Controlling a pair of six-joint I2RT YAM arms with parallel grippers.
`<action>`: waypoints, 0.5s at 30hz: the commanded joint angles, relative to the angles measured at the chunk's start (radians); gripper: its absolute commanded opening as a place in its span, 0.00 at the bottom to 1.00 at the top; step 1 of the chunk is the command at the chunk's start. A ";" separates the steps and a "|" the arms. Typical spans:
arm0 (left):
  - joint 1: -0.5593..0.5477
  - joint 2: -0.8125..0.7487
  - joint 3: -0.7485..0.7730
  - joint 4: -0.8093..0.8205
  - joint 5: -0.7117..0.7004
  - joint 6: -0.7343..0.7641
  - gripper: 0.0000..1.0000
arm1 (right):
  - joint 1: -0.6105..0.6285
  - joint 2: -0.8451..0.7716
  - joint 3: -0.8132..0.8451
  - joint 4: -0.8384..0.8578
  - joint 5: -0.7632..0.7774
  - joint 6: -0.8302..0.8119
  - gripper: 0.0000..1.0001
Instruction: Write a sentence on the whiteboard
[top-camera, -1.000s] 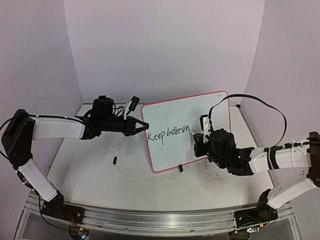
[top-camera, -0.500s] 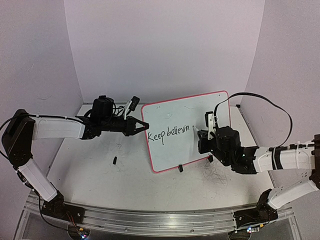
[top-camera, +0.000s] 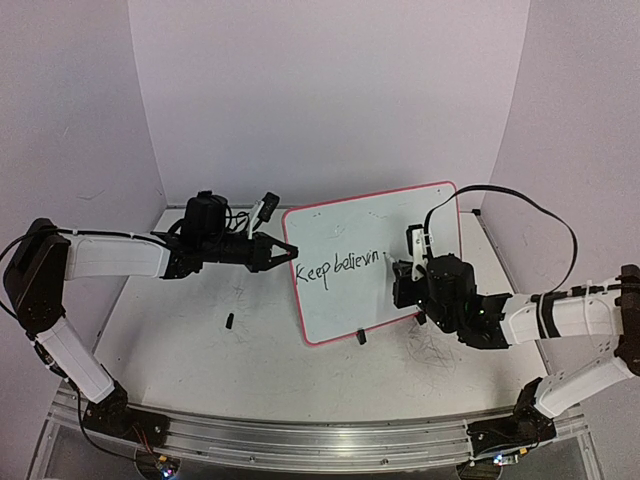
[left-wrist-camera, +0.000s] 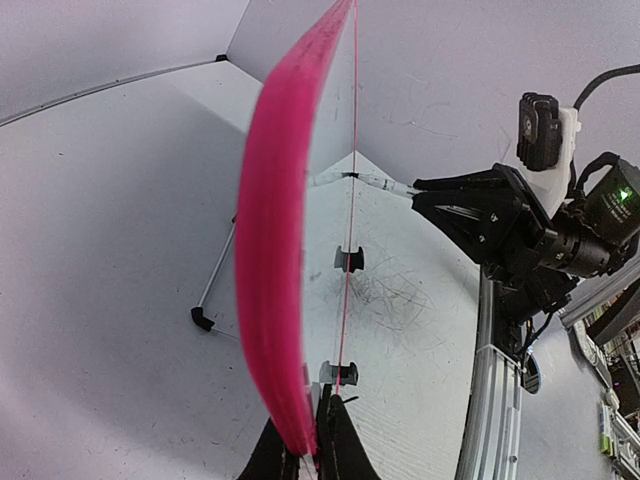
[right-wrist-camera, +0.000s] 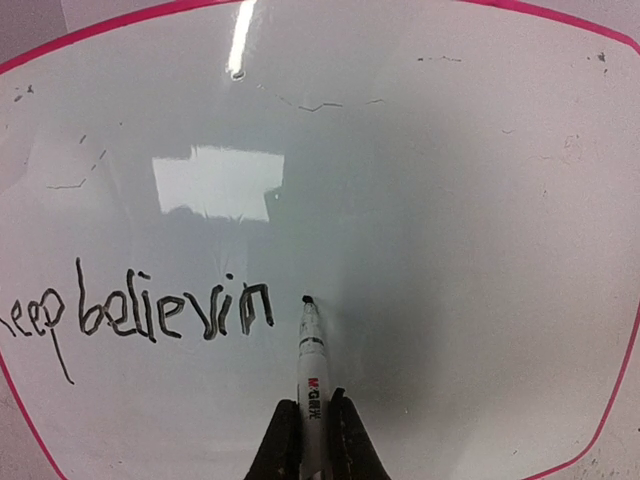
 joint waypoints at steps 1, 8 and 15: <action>-0.012 -0.010 0.018 -0.056 -0.044 0.103 0.00 | -0.001 0.016 0.030 0.045 0.028 -0.010 0.00; -0.013 -0.010 0.019 -0.056 -0.045 0.104 0.00 | -0.001 0.018 0.032 0.060 0.009 -0.028 0.00; -0.015 -0.009 0.019 -0.056 -0.045 0.104 0.00 | -0.001 0.013 0.024 0.068 -0.017 -0.035 0.00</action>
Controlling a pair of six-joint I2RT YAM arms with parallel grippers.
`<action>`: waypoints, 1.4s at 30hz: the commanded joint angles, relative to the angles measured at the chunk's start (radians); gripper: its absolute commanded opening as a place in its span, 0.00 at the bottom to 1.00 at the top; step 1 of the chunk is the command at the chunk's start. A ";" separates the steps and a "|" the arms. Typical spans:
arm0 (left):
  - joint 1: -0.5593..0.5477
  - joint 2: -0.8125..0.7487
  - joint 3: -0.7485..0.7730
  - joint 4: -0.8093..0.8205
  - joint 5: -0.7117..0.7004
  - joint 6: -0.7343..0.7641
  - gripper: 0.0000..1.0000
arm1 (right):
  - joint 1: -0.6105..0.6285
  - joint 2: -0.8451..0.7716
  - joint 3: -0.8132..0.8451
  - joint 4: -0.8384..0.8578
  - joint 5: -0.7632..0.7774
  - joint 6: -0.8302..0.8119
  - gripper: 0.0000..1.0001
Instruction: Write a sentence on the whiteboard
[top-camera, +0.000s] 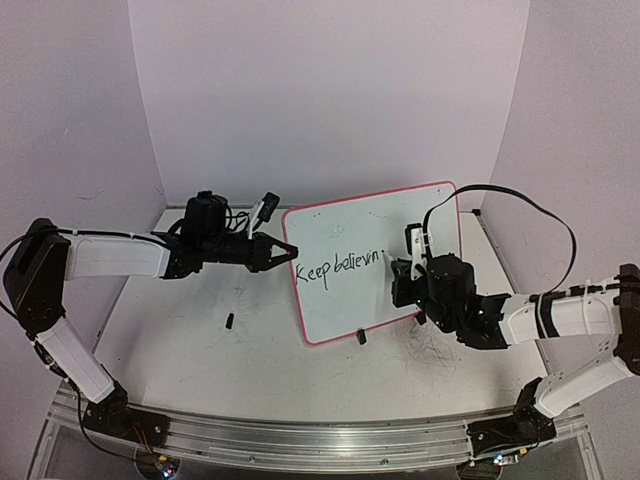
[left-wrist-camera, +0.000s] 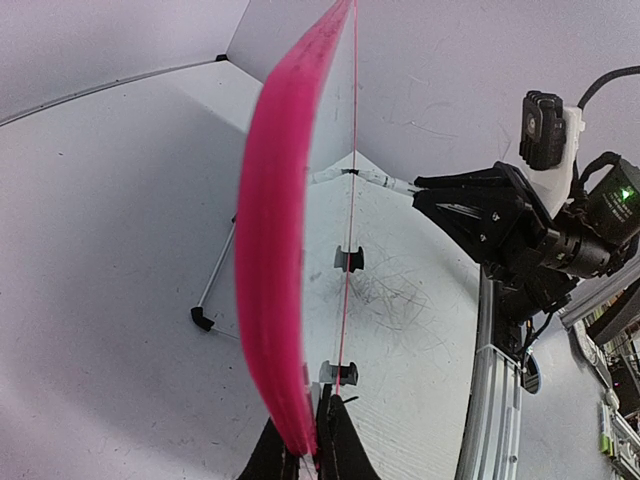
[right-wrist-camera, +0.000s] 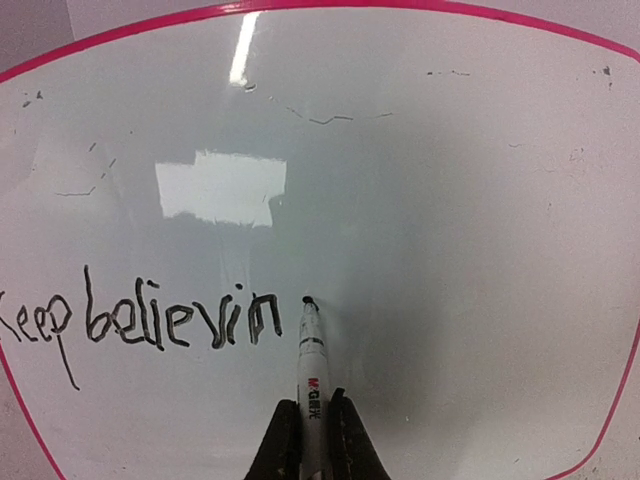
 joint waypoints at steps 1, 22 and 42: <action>-0.014 -0.009 0.019 -0.056 -0.045 0.104 0.00 | -0.001 0.005 0.023 0.035 -0.018 -0.014 0.00; -0.015 -0.014 0.019 -0.059 -0.049 0.106 0.00 | 0.013 0.001 -0.026 -0.033 -0.022 0.052 0.00; -0.019 -0.017 0.018 -0.061 -0.050 0.109 0.00 | 0.011 0.014 0.018 0.025 0.060 0.017 0.00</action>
